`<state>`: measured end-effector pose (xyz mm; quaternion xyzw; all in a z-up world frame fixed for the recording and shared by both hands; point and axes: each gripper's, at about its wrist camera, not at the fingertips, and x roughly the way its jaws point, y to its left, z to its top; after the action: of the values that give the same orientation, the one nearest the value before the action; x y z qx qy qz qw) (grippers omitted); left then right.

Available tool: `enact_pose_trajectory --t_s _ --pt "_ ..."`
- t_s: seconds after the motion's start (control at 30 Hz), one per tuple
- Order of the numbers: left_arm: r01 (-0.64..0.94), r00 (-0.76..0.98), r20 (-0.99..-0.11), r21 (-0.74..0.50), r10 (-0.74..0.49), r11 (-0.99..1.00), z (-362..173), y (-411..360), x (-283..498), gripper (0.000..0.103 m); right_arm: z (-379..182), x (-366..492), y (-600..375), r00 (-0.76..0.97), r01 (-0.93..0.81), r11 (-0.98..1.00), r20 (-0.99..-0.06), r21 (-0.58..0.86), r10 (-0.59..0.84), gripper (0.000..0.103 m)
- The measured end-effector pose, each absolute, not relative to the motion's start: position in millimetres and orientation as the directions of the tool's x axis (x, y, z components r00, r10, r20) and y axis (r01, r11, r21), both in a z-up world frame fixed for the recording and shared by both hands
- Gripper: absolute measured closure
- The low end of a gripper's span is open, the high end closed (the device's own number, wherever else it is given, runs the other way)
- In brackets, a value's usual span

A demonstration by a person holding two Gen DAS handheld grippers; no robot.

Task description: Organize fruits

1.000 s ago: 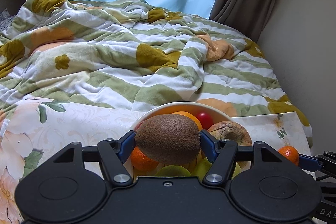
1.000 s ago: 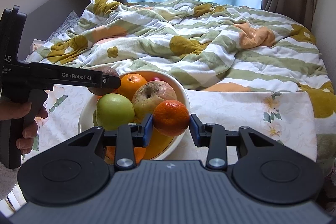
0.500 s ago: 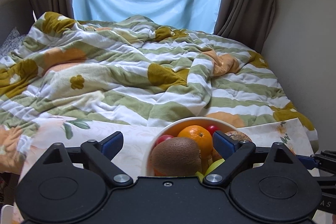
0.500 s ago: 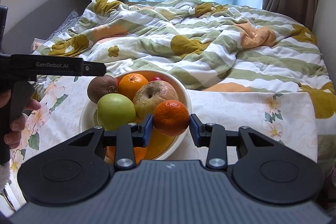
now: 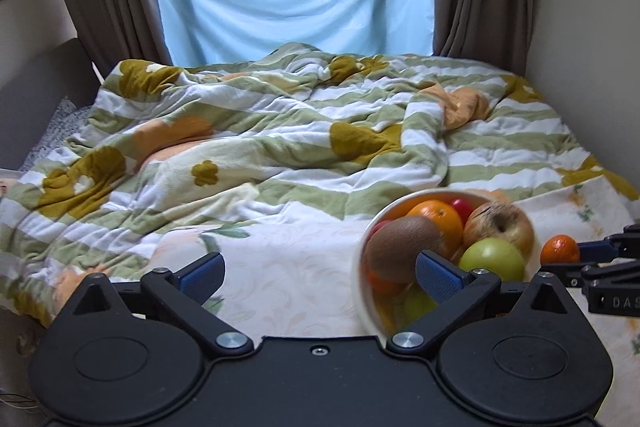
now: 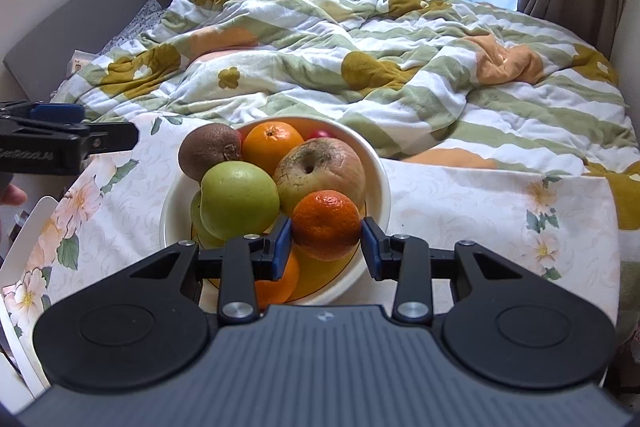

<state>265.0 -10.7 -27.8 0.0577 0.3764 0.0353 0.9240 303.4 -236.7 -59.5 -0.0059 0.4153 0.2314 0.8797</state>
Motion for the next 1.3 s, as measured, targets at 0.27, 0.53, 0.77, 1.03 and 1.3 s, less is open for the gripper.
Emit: enact_pose_trajectory --t_s 0.27,0.53,0.77,1.03,1.3 --pt "-0.034 0.703 -0.7 0.144 0.126 0.989 -38 -7 253 0.0 -76 306 -231 0.508 -0.403 0.888 -0.753 0.221 0.418 0.05" --pt "-0.058 0.707 -0.695 0.133 0.134 0.989 -41 -7 243 0.0 -72 299 -233 0.578 -0.396 0.897 -0.706 0.197 0.41 0.0" --pt "-0.066 0.72 -0.682 0.116 0.128 0.991 -31 -9 232 0.0 -67 292 -236 0.587 -0.395 0.9 -0.703 0.185 0.402 0.0" --pt "-0.059 0.753 -0.648 0.114 0.119 0.992 -6 -10 209 0.0 -43 269 -237 0.624 -0.392 0.909 -0.684 0.145 0.378 0.0" --pt "-0.037 0.816 -0.571 0.097 0.086 0.995 35 -6 162 0.0 15 226 -238 0.696 -0.333 0.933 -0.632 0.137 0.341 0.0"
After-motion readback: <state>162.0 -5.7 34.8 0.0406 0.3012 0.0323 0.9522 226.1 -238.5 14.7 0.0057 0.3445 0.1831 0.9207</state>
